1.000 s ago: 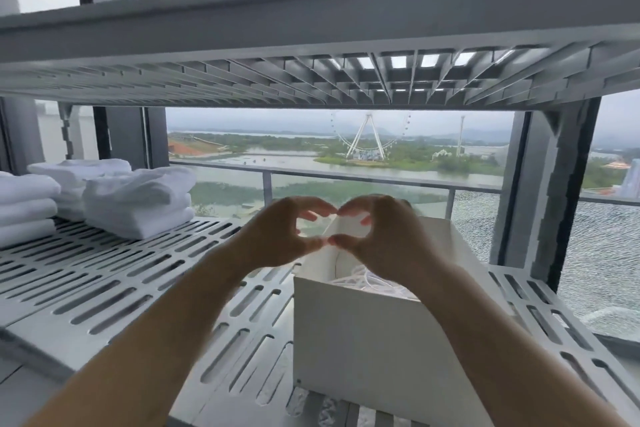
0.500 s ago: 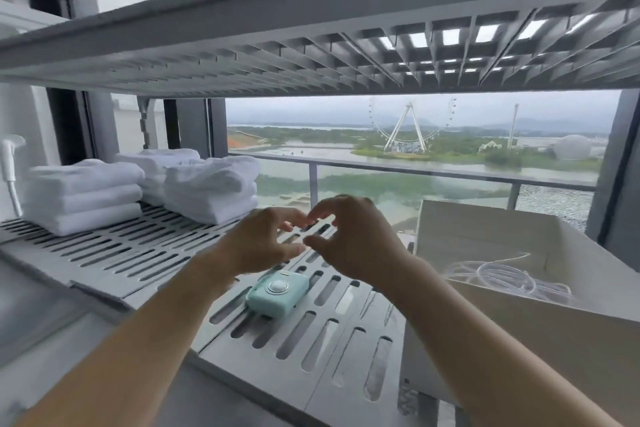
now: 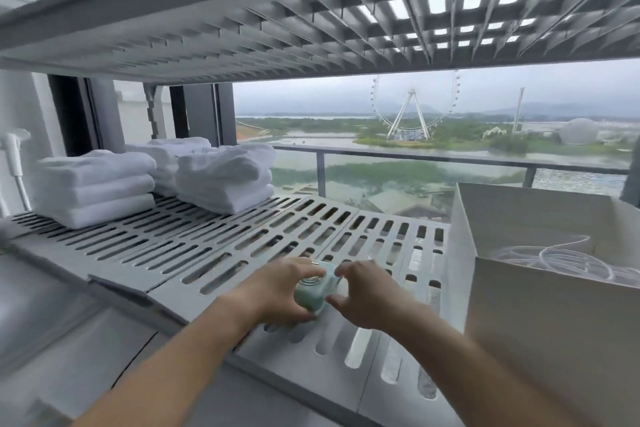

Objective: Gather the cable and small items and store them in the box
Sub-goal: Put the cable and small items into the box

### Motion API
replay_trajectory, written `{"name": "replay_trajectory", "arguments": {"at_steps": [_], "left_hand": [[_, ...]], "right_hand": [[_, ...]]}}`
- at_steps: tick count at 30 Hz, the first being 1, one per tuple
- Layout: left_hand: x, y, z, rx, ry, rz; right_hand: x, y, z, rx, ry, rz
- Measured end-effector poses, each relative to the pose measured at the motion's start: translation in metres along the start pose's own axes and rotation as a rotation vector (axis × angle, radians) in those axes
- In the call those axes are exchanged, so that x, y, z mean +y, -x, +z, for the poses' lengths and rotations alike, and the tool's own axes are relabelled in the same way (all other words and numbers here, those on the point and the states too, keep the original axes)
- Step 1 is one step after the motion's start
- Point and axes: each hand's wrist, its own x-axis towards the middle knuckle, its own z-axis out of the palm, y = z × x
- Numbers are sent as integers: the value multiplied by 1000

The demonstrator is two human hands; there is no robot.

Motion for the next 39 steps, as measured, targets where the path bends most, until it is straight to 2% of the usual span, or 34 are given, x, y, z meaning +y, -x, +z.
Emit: {"name": "replay_trajectory", "arguments": {"at_steps": [4,8,12,17,19,22,25,31,35,39], "left_hand": [[4,-6,8,96,-63,69],[22,-10,-1,347,8,139],[72,-18,-25,571,93,237],[146,-35,-54,751,156,298],[174,-42,-59,786,183,328],[216,-51,-60,747,197,395],[248,-65,-55,600,114,439],[274,-105,-27,246,-216,289],[261,-109,-18,17,-63,116],[257,-102,-22,74,34,156]], "right_hand": [[-1,6,-7,21,5,2],[-5,18,-45,207,56,-32],[0,41,-106,432,66,-69],[27,85,-167,580,125,-19],[48,103,-183,576,110,46],[82,128,-194,502,108,152],[111,148,-200,433,118,230],[149,164,-209,369,117,279],[157,164,-201,359,25,286],[160,161,-196,363,-15,238]]}}
